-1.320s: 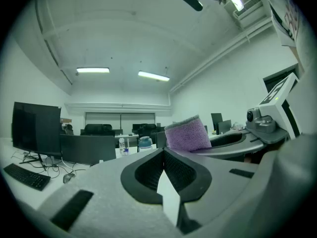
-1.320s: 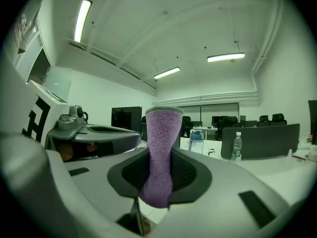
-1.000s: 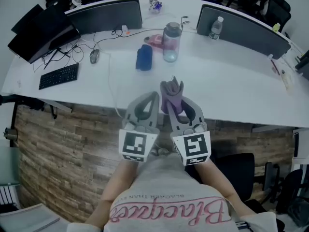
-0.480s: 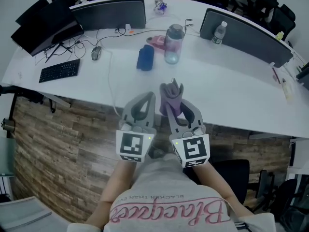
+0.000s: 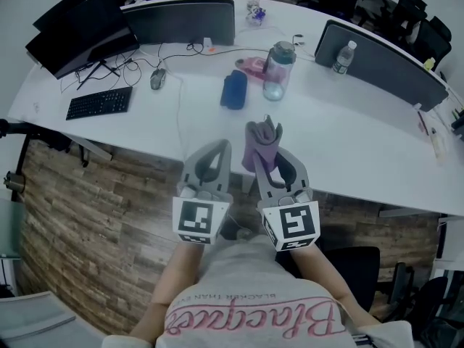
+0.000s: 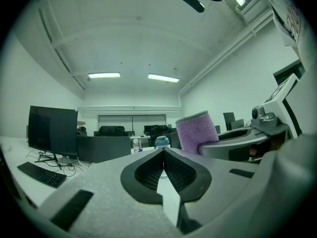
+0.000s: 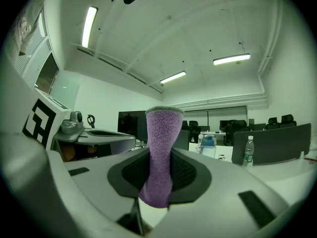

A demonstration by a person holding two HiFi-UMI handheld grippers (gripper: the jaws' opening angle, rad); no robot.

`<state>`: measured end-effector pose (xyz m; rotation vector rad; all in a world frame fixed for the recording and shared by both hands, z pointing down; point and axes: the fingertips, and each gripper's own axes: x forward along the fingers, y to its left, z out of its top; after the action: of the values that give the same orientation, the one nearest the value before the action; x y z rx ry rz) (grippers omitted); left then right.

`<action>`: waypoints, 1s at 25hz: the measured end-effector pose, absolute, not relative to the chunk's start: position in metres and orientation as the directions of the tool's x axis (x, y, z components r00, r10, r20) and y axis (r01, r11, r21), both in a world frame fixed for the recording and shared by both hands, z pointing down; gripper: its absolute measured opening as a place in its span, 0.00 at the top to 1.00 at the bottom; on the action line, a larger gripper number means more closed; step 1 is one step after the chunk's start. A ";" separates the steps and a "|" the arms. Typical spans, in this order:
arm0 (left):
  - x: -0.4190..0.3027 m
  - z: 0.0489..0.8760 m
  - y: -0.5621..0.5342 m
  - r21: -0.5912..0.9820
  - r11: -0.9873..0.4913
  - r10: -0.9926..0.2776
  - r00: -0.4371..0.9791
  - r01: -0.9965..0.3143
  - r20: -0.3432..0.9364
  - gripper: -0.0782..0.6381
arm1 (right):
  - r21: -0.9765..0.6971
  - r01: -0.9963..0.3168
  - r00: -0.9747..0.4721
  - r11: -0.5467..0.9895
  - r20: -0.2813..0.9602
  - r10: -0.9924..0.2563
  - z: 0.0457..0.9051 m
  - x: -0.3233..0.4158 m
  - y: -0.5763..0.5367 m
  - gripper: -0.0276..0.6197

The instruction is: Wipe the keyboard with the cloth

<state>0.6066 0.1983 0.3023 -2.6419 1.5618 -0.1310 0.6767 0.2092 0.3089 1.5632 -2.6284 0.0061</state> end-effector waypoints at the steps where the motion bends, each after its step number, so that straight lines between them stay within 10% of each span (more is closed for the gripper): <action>1: 0.599 0.302 0.196 -0.098 -0.473 -0.881 0.472 -0.876 0.035 0.88 | 0.040 -0.875 -0.479 0.482 0.074 -0.875 0.308 0.671 0.209 0.83; 25: 0.432 0.300 0.156 -0.099 -0.454 -0.891 0.450 -0.885 0.065 0.88 | 0.010 -0.862 -0.503 0.506 0.096 -0.859 0.313 0.510 0.169 0.83</action>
<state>0.4321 0.1563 0.3004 -2.6317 1.6130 -0.1656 0.5098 0.1686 0.3129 1.5180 -2.6490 0.0601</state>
